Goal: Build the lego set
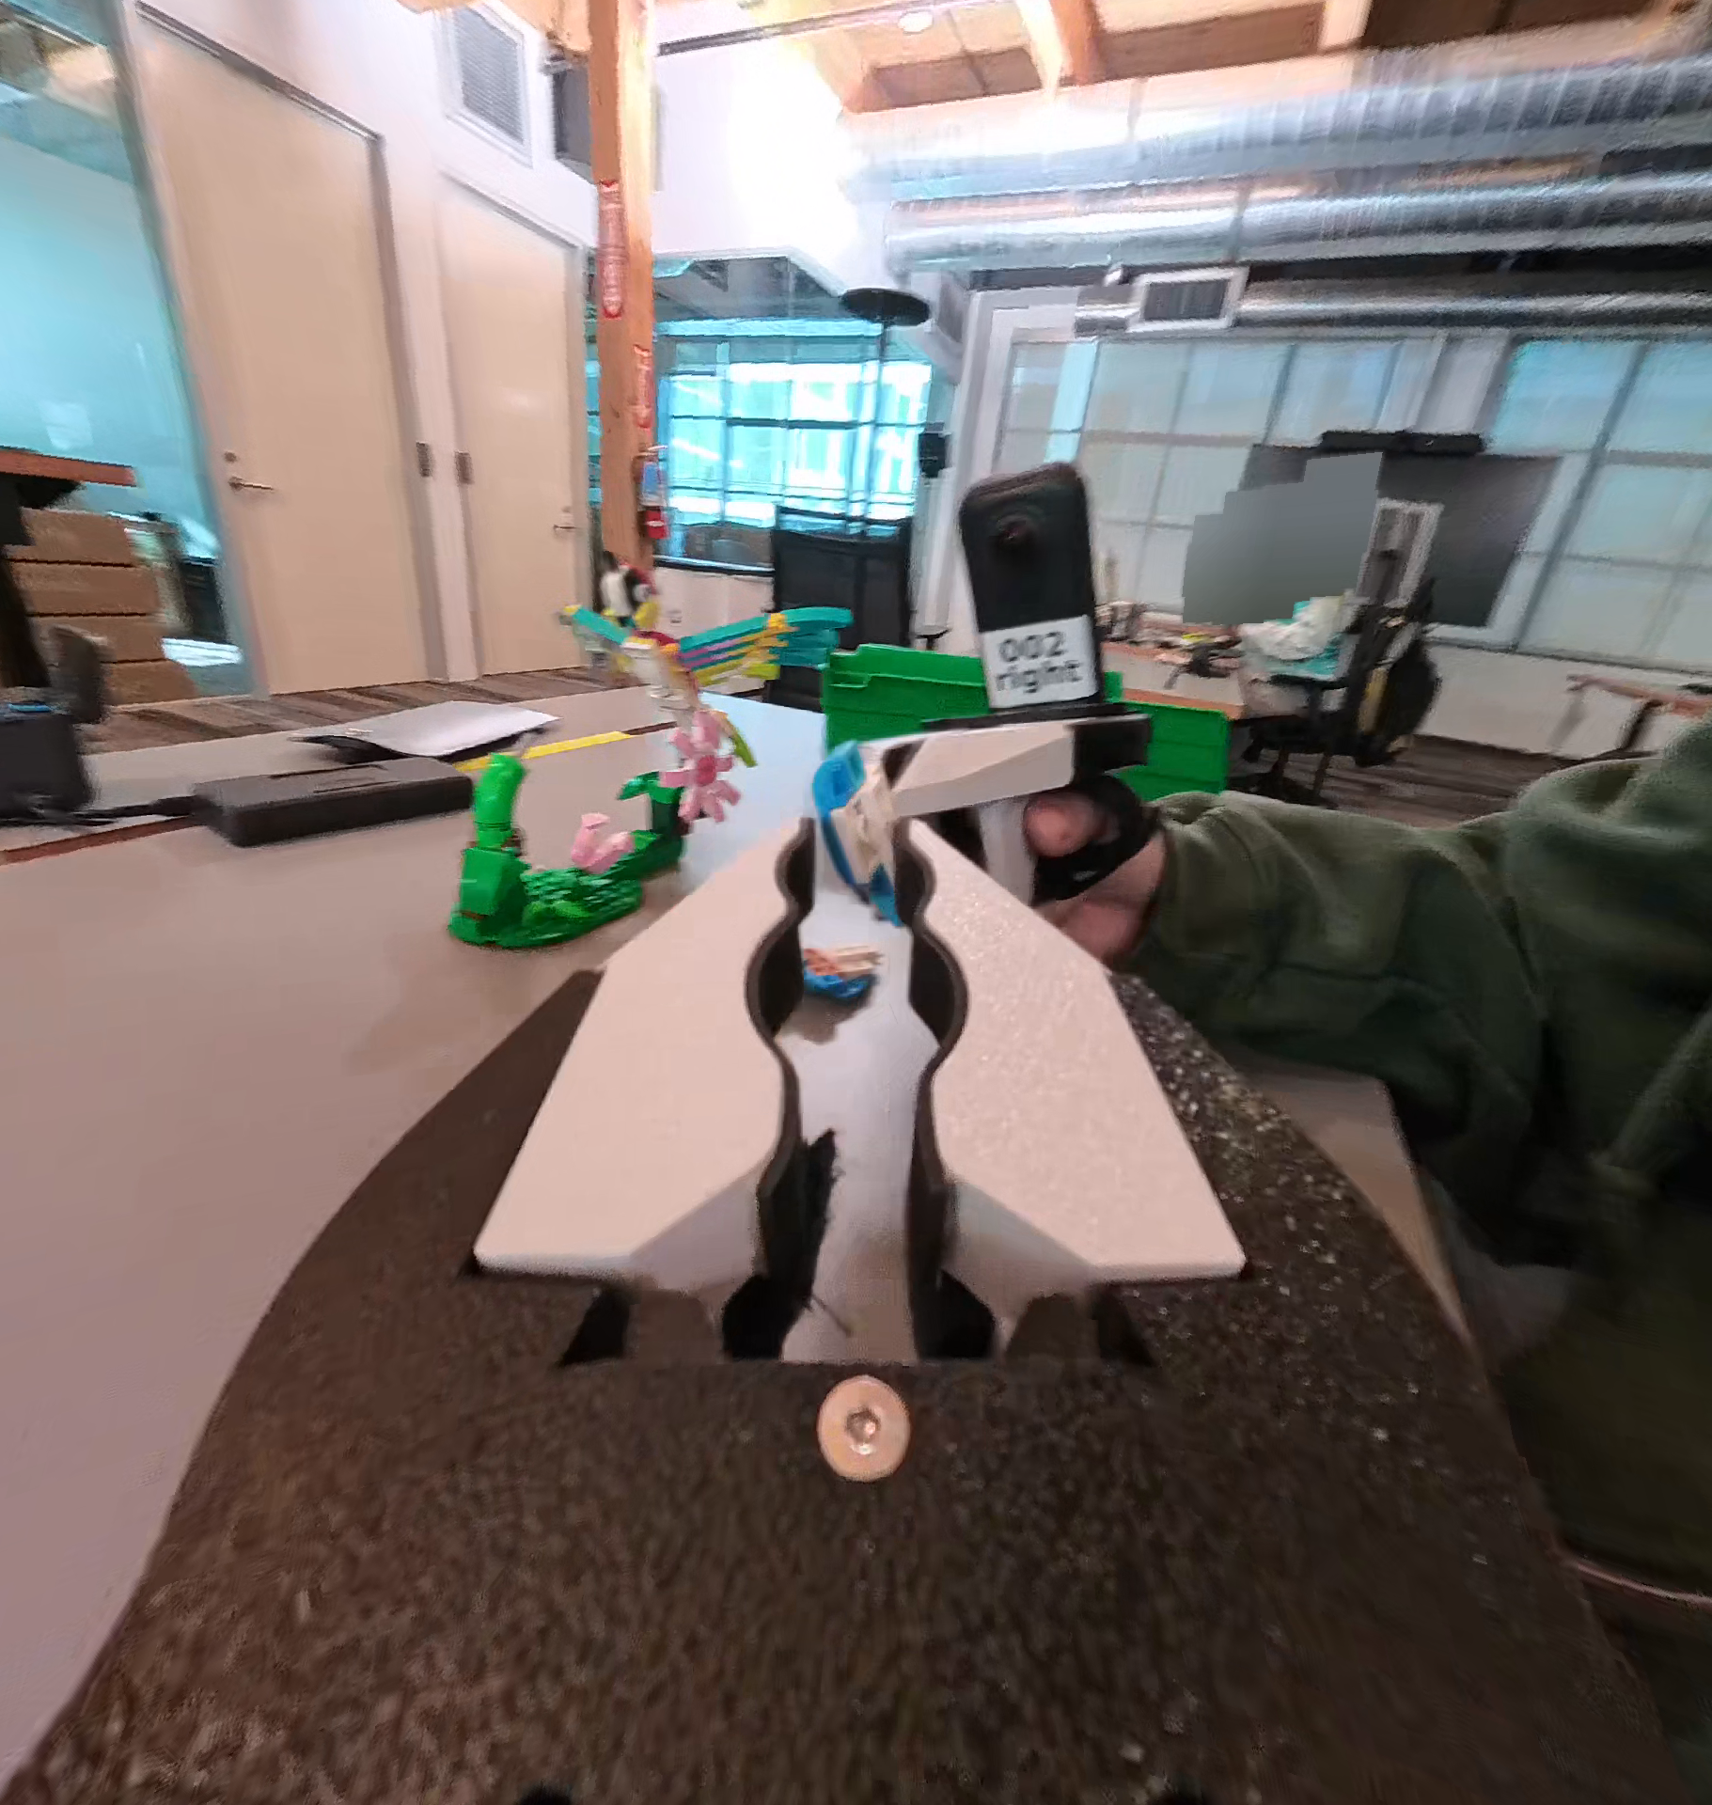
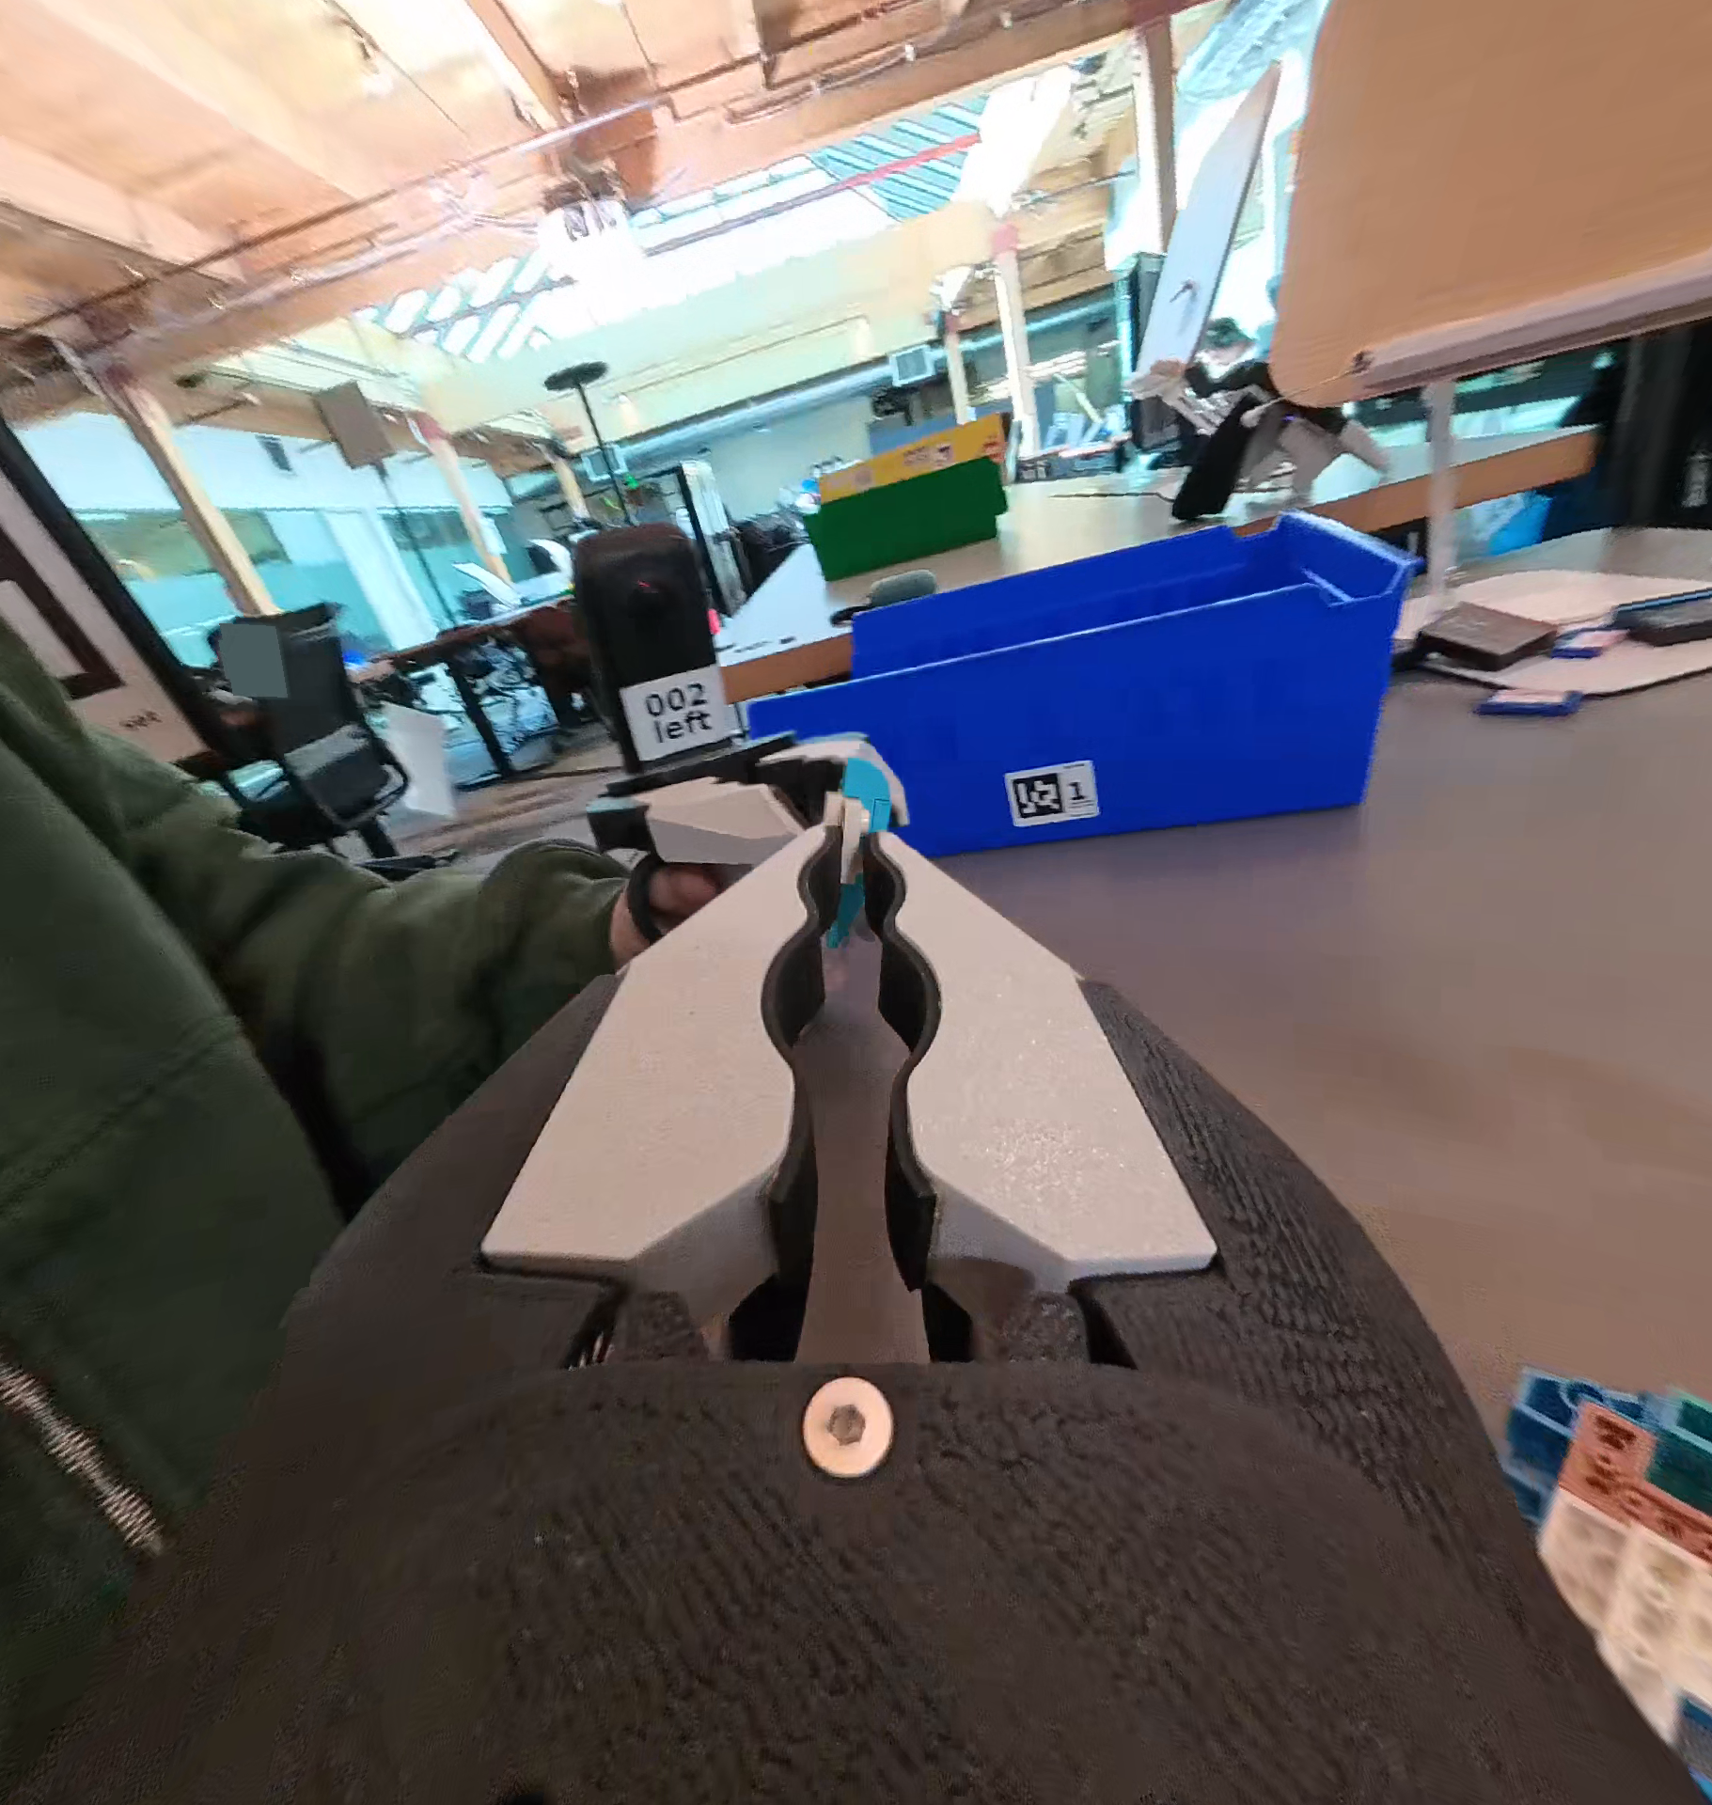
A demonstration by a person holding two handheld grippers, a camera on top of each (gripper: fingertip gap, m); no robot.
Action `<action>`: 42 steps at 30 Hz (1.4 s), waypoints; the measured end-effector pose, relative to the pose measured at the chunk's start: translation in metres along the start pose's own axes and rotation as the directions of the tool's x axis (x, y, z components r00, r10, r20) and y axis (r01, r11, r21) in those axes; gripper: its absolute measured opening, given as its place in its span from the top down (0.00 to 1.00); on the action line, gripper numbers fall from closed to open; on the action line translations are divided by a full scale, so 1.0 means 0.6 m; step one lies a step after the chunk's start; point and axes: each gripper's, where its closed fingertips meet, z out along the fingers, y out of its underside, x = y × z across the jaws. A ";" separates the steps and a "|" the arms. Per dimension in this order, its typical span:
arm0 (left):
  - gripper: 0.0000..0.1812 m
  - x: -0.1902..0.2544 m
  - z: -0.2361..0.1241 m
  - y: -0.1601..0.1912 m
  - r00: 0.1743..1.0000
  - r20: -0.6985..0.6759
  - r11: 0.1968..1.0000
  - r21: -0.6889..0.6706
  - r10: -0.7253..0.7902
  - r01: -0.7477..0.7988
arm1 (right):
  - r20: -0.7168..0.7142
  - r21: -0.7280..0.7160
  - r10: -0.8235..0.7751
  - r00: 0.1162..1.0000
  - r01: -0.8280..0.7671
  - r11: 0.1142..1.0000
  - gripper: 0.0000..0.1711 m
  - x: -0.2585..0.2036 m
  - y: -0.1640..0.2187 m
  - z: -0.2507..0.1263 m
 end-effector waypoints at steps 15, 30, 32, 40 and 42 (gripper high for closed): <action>0.99 0.025 -0.006 0.005 0.927 -0.226 0.954 -0.065 -0.300 0.293 | 0.114 -0.084 -0.059 0.992 0.069 0.994 0.99 -0.022 0.016 -0.011; 0.99 0.031 -0.002 0.027 0.977 -0.181 0.985 -0.149 -0.111 0.085 | 0.094 -0.225 -0.167 0.981 0.185 0.957 0.93 -0.021 0.054 -0.007; 0.99 0.033 -0.004 0.034 0.981 -0.181 0.984 -0.176 -0.072 0.039 | 0.096 -0.247 -0.181 0.979 0.200 0.948 0.94 -0.020 0.062 -0.007; 0.99 0.004 -0.005 0.068 0.966 -0.059 0.918 -0.303 0.250 -0.256 | 0.009 -0.359 -0.375 0.927 0.353 0.864 0.91 0.012 0.083 -0.009; 0.99 0.005 -0.004 0.077 0.956 -0.070 0.896 -0.333 0.286 -0.293 | 0.013 -0.393 -0.470 0.882 0.437 0.809 0.93 0.015 0.088 -0.012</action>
